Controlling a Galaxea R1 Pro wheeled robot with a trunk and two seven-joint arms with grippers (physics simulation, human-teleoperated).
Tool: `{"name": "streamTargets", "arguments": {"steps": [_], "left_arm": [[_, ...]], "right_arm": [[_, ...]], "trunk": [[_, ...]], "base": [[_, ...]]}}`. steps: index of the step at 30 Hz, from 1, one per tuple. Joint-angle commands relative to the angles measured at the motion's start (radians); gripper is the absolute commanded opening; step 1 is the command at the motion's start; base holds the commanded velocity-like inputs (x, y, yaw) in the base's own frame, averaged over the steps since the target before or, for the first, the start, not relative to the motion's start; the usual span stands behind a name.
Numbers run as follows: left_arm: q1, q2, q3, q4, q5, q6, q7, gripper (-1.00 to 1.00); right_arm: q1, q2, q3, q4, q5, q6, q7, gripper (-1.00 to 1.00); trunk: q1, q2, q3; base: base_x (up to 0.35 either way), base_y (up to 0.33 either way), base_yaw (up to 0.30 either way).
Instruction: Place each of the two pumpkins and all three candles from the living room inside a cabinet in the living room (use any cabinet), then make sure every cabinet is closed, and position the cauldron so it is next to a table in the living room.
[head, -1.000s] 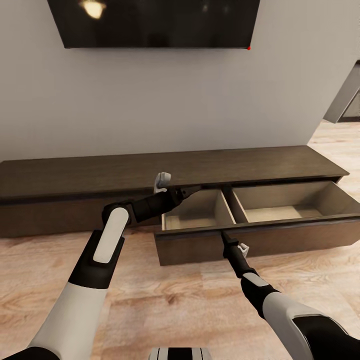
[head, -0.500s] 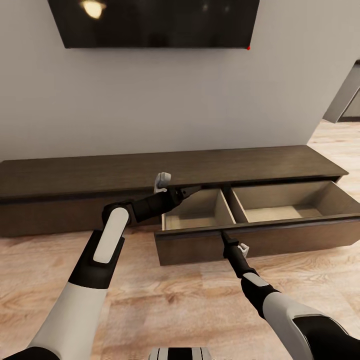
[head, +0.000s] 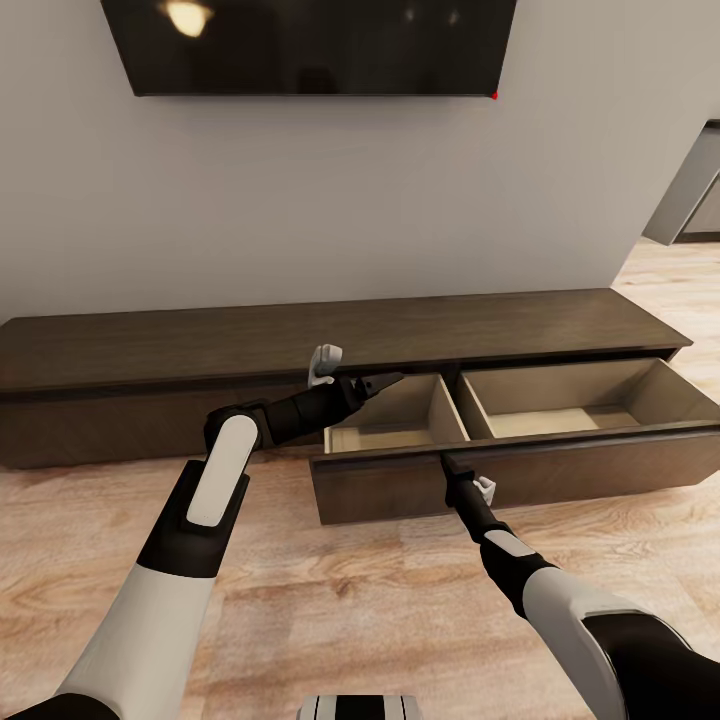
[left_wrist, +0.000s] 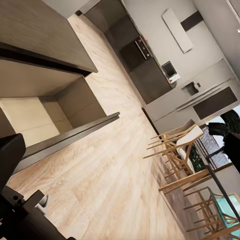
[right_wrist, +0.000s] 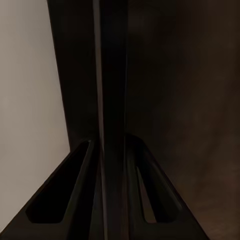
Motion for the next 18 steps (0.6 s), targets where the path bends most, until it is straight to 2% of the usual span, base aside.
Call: {"name": "streamTargets", "arguments": {"steps": [1, 3, 4, 18], "left_arm": [[-0.001, -0.001, 0.001, 0.0, -0.005, 0.004, -0.006, 1.0], [-0.001, -0.001, 0.001, 0.0, -0.005, 0.004, -0.006, 1.0], [-0.001, -0.001, 0.001, 0.0, -0.005, 0.004, -0.006, 1.0], [-0.001, -0.001, 0.001, 0.001, -0.004, 0.004, -0.006, 1.0]], "right_arm": [[0.049, 0.001, 0.097, 0.0, 0.008, 0.011, 0.088, -1.0], [0.049, 0.0, 0.097, 0.0, 0.008, 0.011, 0.088, -1.0], [0.049, 0.0, 0.097, 0.0, 0.008, 0.011, 0.088, 1.0], [0.049, 0.001, 0.097, 0.0, 0.008, 0.012, 0.085, 1.0]], "trunk": [[0.0, -0.001, -0.001], [0.0, -0.001, -0.001], [0.0, -0.001, -0.001], [0.0, -0.001, -0.001]], "base": [[0.0, 0.0, 0.0], [0.0, 0.0, 0.0], [0.0, 0.0, 0.0], [0.0, 0.0, 0.0]]}}
